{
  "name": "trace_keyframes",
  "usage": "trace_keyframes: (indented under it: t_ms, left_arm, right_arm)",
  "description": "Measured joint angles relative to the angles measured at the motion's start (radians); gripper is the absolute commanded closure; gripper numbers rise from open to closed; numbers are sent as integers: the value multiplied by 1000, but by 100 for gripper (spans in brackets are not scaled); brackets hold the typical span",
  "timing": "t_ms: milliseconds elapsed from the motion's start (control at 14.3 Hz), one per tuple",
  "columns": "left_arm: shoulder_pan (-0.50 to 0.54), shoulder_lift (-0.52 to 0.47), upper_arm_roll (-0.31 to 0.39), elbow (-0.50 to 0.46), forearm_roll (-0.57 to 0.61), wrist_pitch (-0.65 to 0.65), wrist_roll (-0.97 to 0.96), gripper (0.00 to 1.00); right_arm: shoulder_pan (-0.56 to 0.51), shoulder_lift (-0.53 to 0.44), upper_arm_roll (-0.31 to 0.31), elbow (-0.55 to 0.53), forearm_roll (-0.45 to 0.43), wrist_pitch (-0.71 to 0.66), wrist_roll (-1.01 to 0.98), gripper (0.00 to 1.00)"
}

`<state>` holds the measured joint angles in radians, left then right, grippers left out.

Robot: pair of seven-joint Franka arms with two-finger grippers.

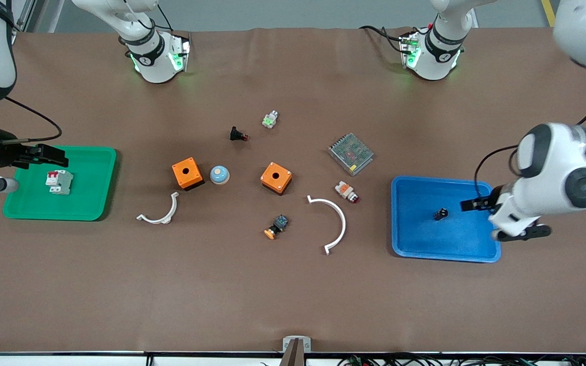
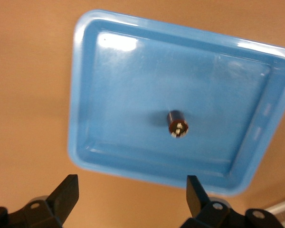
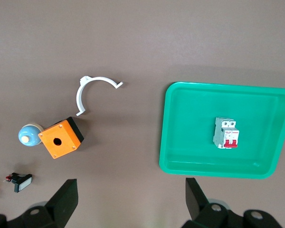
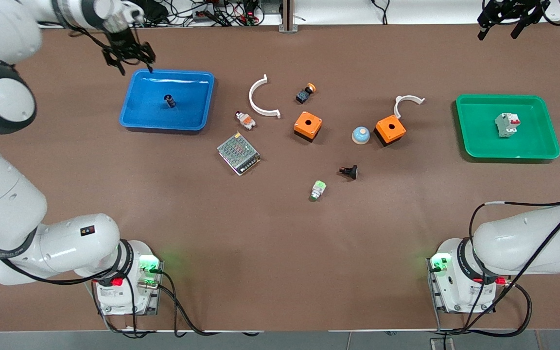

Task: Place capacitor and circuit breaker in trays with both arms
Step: 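Open both grippers and lift them away from the trays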

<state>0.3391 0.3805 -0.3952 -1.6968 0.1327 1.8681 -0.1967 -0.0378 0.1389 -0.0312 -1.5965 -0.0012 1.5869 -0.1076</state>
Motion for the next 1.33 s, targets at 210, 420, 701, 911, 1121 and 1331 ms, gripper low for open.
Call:
trace_keyframes:
  t_ms: [210,420,701,911,1121,1331]
  left_arm:
    - [55,-138,-3,0,-80,-88,89,0]
    - [60,-270,-4,0,-115,-127,95,0]
    - [59,-377,-4,8,-117,-138,95,0]
    - [59,-383,-3,34,-118,-143,95,0]
    - [56,-382,-1,69,-119,-143,95,0]
    - [-65,-382,110,87,-120,-163,95,0]
  right_arm:
    - [28,0,0,26,0,-4,34,0]
    - [45,1,0,46,0,-4,64,0]
    - [46,9,-4,70,0,-4,64,0]
    - [46,12,-5,71,0,-25,68,0]
    - [45,12,-8,72,0,-75,72,0]
    - [45,-5,-9,86,0,-110,73,0]
